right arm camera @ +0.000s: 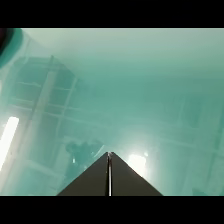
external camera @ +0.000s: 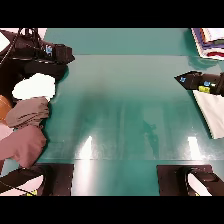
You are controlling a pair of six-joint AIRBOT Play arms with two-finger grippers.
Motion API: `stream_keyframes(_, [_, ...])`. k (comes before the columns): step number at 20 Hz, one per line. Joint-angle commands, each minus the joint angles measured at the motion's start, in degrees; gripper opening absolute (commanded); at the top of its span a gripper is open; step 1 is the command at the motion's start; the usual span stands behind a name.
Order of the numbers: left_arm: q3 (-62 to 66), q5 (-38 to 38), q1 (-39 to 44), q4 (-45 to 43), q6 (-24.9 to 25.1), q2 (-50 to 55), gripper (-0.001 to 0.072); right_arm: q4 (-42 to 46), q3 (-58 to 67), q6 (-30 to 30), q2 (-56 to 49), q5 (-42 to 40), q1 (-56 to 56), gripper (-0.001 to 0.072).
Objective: Fold the shirts.
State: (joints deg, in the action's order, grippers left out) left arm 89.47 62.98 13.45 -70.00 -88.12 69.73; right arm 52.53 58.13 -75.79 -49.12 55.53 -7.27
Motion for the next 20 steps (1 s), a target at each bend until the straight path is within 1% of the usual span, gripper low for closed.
stream_keyframes(1, [0.00,0.00,0.02,-0.02,0.02,0.02,0.0022,-0.04,0.04,0.00,0.02,0.00,-0.09,0.0022])
stream_keyframes(12, [0.00,-0.02,0.02,0.00,0.02,0.02,0.0022,-0.04,0.04,0.00,0.02,-0.04,-0.09,0.0022])
stream_keyframes(15, [-0.02,-2.19,0.02,0.48,0.09,0.02,0.0023,-0.02,0.04,0.00,0.00,-0.09,-0.04,0.0022])
stream_keyframes(16, [-0.02,-3.74,0.02,-1.55,0.11,0.04,0.0025,-0.02,0.04,0.00,0.00,-0.09,-0.04,0.0022])
stream_keyframes(17, [-0.02,-4.74,0.02,-5.16,0.28,0.04,0.0208,-0.02,0.04,0.00,0.02,-0.09,-0.04,0.0022])
stream_keyframes(18, [-0.02,-5.86,0.00,-9.62,0.00,0.24,0.0478,-0.02,0.04,0.00,0.02,-0.09,-0.04,0.0022])
stream_keyframes(19, [-0.02,-7.26,-0.17,-14.58,0.02,0.94,0.0543,-0.02,0.04,0.00,0.02,-0.09,-0.04,0.0022])
stream_keyframes(20, [-0.02,-8.26,-0.37,-19.26,0.04,1.90,0.0546,-0.02,0.04,0.00,0.02,-0.11,-0.04,0.0022])
